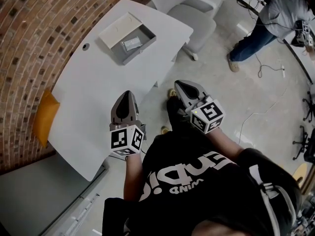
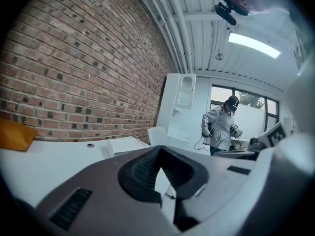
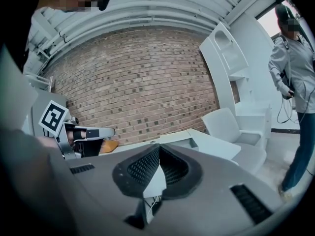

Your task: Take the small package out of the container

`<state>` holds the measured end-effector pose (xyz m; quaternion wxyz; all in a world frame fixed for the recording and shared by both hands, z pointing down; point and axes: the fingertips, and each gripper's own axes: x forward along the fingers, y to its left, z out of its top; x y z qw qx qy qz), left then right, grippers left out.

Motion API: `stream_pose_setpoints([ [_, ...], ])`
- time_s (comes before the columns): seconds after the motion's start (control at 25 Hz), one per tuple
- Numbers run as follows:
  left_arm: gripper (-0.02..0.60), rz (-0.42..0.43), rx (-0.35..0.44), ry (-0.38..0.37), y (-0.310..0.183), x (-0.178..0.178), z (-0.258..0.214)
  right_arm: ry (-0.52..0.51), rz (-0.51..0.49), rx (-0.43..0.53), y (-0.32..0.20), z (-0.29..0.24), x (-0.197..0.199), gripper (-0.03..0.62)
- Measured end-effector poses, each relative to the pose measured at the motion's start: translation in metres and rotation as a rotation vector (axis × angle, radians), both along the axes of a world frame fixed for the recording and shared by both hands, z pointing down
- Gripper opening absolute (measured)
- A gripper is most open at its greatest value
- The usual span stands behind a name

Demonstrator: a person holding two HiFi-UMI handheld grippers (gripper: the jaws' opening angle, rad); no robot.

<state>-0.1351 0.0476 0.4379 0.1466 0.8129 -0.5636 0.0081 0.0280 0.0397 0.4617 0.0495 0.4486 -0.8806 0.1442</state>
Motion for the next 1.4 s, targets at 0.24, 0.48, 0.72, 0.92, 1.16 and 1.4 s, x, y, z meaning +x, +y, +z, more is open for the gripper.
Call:
stream_pose_setpoints([
  [0.24,0.005,-0.029,-0.013,0.009,-0.037,-0.002,0.001,0.001,-0.039,-0.006,-0.045,0.0,-0.005,0.0],
  [0.48,0.005,-0.065,-0.032,0.01,-0.076,-0.004,0.0,0.001,-0.076,-0.01,-0.091,-0.008,-0.01,0.0],
  [0.72,0.005,-0.09,-0.044,0.004,-0.108,-0.003,0.001,-0.011,-0.096,-0.02,-0.128,-0.008,-0.008,0.0],
  [0.92,0.005,-0.112,-0.055,-0.011,-0.133,-0.002,0.0,-0.024,-0.118,-0.019,-0.158,-0.011,-0.008,0.0],
  [1.16,0.005,-0.137,-0.064,-0.016,-0.163,0.006,0.0,-0.036,-0.139,-0.023,-0.19,-0.011,0.0,0.0],
  [1.4,0.005,-0.172,-0.07,-0.018,-0.191,0.014,-0.001,-0.041,-0.188,-0.021,-0.222,-0.015,0.002,0.0],
])
